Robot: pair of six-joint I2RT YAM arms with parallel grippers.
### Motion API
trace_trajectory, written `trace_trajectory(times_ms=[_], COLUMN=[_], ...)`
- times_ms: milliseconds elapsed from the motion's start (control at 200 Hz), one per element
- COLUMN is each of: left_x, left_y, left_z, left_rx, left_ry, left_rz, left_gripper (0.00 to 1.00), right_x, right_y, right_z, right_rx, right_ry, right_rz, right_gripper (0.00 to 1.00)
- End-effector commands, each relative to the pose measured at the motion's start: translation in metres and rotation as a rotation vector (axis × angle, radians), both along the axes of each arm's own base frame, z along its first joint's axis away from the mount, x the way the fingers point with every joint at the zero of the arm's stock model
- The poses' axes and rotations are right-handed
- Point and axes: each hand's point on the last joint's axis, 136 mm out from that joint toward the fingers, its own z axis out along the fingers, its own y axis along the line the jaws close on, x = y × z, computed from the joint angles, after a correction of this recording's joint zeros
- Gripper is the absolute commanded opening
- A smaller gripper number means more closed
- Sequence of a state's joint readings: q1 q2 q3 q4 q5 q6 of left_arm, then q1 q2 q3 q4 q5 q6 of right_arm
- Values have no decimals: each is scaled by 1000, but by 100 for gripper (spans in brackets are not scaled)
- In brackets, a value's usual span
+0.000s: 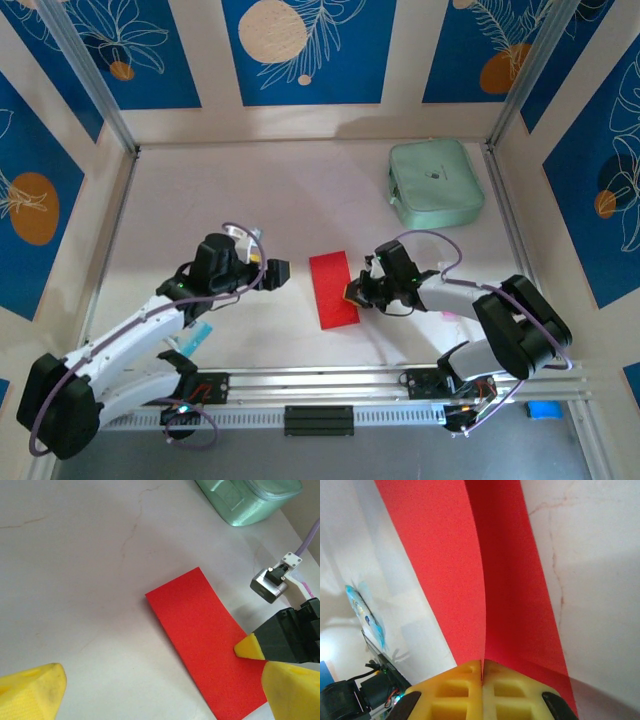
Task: Fold a paper plane with a square sheet of paper (pick it up from the middle)
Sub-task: Fold the triangle a second time at the center of the table.
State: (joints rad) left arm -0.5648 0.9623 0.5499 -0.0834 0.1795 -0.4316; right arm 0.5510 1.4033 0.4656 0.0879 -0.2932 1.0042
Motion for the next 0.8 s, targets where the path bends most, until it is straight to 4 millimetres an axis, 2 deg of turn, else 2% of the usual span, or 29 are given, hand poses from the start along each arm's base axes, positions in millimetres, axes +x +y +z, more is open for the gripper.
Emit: trace_trajectory(times_ms=[0,165,290,580,795], left_x=[-2,-14,-17,-19,-21], left_y=[10,20,18,7,-9], left_z=[9,8,9,8,9], left_rx=[-12,-30,-48,-69,-114], left_ry=[-62,-69,-63,-47,-23], left_rz=[26,50,37,-17,-88], left_gripper=[100,100,100,100,100], right_x=[0,0,-1,5,13], right_y=[5,8,4,5,12], right_z=[5,3,1,2,3], right_rx=[3,2,-23,-11,41], right_ry=[-1,8,15,14,13], right_rz=[14,27,29,29,39], right_gripper=[7,7,7,8,18])
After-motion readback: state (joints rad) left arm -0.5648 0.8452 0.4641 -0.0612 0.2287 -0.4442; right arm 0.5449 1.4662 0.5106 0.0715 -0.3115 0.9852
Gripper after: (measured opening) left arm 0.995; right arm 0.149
